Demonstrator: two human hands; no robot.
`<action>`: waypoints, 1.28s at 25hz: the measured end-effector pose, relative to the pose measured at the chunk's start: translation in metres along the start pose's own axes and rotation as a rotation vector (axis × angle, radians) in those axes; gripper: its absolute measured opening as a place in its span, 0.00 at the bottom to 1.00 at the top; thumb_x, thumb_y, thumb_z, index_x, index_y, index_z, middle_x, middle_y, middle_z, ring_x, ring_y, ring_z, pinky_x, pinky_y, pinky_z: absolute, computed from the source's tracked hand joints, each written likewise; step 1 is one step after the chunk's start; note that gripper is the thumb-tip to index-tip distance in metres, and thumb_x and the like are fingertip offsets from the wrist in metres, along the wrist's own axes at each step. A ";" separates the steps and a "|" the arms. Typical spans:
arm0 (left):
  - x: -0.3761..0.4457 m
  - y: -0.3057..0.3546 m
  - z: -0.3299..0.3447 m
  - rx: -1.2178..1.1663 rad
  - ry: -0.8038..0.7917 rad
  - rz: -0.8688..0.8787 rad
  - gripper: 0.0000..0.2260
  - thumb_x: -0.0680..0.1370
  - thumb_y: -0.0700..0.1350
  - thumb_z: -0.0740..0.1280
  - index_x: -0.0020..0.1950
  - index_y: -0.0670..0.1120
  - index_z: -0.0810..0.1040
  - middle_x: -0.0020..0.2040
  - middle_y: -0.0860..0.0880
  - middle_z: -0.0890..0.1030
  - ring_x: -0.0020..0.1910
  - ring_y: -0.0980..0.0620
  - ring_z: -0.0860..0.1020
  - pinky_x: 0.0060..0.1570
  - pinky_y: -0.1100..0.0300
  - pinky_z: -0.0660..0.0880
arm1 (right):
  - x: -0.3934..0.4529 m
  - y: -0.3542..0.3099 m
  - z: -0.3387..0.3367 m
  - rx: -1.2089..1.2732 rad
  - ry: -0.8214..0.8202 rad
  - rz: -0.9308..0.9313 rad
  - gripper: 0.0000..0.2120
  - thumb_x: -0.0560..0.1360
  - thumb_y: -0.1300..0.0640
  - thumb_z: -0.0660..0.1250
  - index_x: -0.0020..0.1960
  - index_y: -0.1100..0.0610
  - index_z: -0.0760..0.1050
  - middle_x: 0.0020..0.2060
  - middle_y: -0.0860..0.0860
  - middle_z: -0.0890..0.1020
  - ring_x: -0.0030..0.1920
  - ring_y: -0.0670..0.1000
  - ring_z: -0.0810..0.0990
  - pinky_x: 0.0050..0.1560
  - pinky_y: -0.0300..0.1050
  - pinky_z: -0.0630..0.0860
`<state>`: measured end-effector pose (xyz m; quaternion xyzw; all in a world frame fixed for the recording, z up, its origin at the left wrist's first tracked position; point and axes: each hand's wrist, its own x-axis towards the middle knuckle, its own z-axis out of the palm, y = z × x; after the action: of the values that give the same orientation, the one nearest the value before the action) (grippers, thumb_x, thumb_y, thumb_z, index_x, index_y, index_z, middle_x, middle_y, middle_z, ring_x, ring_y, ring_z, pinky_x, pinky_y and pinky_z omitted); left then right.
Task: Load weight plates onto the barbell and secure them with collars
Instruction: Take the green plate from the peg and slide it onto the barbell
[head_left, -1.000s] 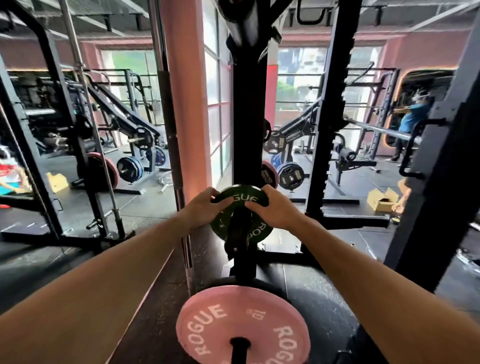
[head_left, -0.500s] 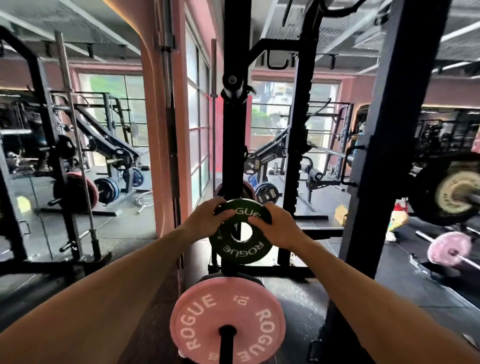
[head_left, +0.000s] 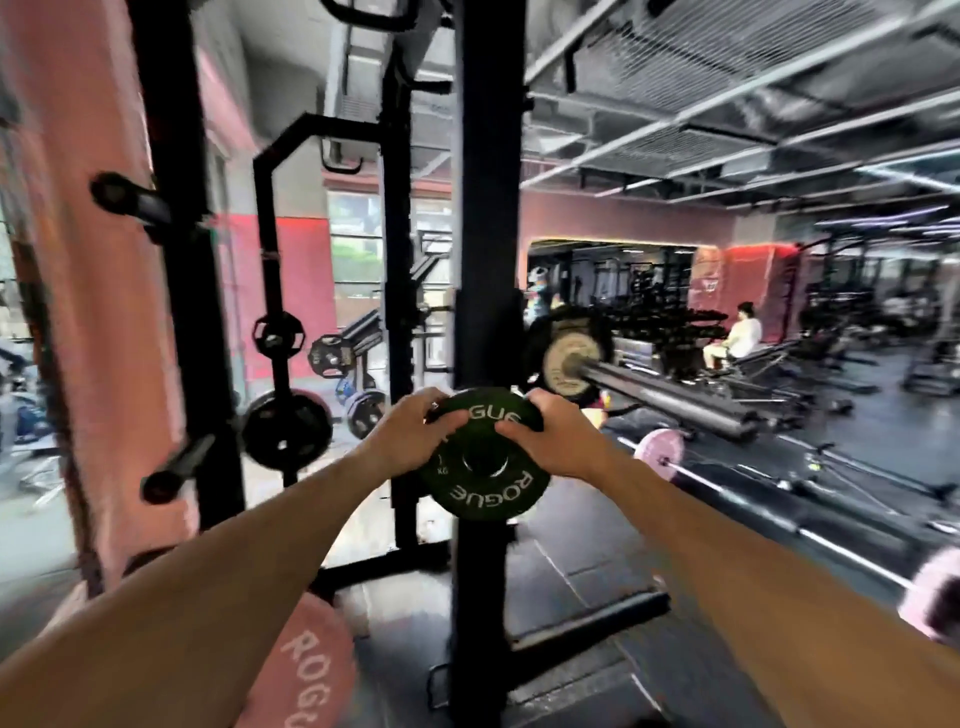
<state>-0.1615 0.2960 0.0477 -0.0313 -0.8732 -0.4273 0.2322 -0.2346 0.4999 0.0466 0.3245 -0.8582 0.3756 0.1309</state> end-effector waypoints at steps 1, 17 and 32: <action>0.003 0.015 0.030 -0.030 -0.007 -0.002 0.05 0.81 0.44 0.69 0.51 0.44 0.77 0.40 0.46 0.80 0.39 0.49 0.79 0.35 0.63 0.75 | -0.011 0.019 -0.026 -0.046 -0.002 -0.001 0.12 0.76 0.44 0.71 0.48 0.52 0.74 0.39 0.46 0.79 0.40 0.48 0.78 0.34 0.36 0.68; 0.064 0.170 0.258 -0.037 0.001 0.084 0.08 0.80 0.50 0.70 0.53 0.46 0.78 0.47 0.44 0.85 0.45 0.44 0.84 0.48 0.45 0.83 | -0.067 0.188 -0.237 0.002 0.122 0.041 0.14 0.77 0.52 0.71 0.59 0.57 0.75 0.51 0.55 0.82 0.51 0.56 0.82 0.54 0.55 0.79; 0.085 0.155 0.239 0.092 -0.003 0.257 0.09 0.77 0.49 0.73 0.40 0.55 0.75 0.40 0.49 0.82 0.41 0.47 0.84 0.41 0.47 0.82 | -0.027 0.227 -0.222 0.114 0.064 -0.114 0.21 0.76 0.51 0.72 0.66 0.56 0.74 0.57 0.55 0.82 0.56 0.56 0.81 0.57 0.59 0.79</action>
<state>-0.2889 0.5639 0.0717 -0.1326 -0.8809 -0.3537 0.2851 -0.3675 0.7895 0.0586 0.3677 -0.8109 0.4258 0.1609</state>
